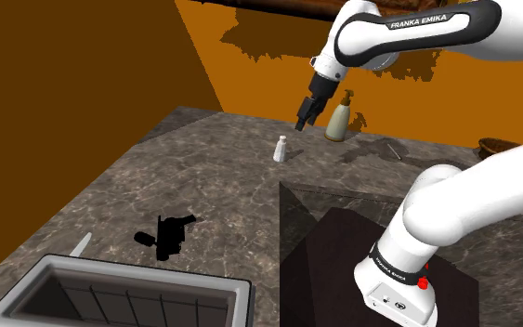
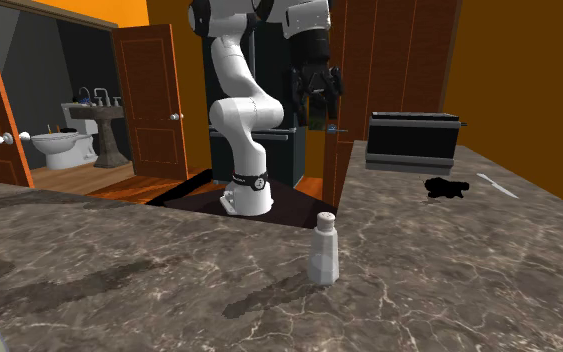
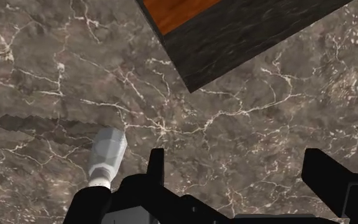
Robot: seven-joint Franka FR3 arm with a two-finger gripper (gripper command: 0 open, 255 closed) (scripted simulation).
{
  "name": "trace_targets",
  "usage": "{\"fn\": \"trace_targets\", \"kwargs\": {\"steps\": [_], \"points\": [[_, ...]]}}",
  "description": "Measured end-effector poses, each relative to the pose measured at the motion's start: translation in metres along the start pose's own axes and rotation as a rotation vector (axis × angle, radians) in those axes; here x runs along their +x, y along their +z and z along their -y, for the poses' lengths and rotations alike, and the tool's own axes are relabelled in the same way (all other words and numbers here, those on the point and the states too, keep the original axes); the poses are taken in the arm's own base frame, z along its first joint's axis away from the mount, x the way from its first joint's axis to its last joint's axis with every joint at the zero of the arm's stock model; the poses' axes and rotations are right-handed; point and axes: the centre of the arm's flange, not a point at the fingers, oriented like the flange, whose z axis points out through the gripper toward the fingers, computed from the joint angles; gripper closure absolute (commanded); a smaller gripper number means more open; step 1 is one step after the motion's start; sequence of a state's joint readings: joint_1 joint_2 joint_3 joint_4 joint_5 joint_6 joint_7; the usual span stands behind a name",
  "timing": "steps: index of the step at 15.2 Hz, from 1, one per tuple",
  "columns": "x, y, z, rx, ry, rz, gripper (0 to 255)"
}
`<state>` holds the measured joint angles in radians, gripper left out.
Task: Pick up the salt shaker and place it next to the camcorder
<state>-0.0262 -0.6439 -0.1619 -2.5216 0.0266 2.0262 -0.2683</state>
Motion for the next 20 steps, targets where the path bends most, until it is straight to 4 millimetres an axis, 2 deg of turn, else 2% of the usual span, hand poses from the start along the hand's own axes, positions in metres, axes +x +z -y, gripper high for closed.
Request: {"fn": "trace_targets", "kwargs": {"steps": [3,5,13,16,20], "points": [[0.016,0.025,-0.022,-0.015,-0.029,-0.008,0],[0.019,0.044,-0.039,-0.025,-0.048,-0.014,0],[0.06,0.114,-0.101,-0.065,-0.124,-0.036,0],[0.071,0.132,-0.115,-0.076,-0.144,-0.042,0],[0.073,0.154,-0.12,-0.079,-0.148,-0.043,0]]}}
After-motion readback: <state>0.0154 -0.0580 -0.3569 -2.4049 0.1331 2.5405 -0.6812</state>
